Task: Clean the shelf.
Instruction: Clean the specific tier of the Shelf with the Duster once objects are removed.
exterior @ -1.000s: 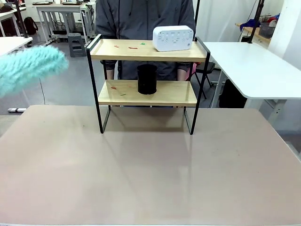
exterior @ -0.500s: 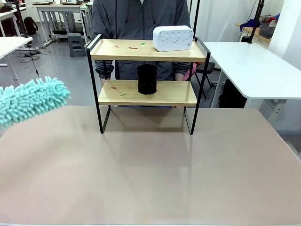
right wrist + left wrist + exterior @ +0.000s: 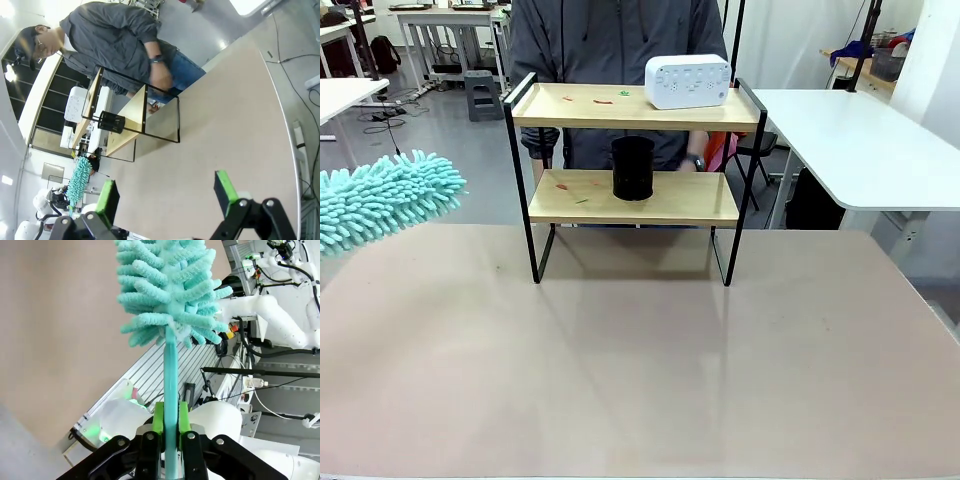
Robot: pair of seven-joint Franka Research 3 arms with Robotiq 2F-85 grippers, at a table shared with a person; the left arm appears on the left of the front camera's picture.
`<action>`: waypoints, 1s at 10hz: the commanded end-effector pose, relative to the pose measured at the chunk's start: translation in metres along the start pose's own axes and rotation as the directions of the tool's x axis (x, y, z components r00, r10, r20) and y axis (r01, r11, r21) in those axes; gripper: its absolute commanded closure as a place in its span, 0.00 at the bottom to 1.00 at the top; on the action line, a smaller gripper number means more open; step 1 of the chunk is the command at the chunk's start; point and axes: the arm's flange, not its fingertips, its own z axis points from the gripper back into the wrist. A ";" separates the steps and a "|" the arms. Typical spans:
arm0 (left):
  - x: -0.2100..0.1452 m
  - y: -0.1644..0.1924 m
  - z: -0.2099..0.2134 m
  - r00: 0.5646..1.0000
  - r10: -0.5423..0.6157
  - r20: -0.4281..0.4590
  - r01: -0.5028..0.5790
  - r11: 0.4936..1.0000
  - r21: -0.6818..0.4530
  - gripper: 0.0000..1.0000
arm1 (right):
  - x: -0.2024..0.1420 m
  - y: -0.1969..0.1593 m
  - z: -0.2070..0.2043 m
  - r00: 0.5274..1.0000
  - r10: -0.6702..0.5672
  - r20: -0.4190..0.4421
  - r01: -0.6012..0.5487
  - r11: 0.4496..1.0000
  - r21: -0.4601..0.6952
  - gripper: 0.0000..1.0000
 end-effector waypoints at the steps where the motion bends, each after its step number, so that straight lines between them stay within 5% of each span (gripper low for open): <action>1: 0.001 -0.004 0.003 1.000 0.001 0.016 -0.001 1.000 -0.016 1.00 | 0.002 0.001 -0.002 1.000 0.023 0.017 -0.023 1.000 0.018 0.00; 10: 0.001 -0.004 0.003 1.000 0.001 0.016 -0.001 1.000 -0.016 1.00 | 0.002 0.001 -0.002 1.000 0.023 0.017 -0.023 1.000 0.018 0.00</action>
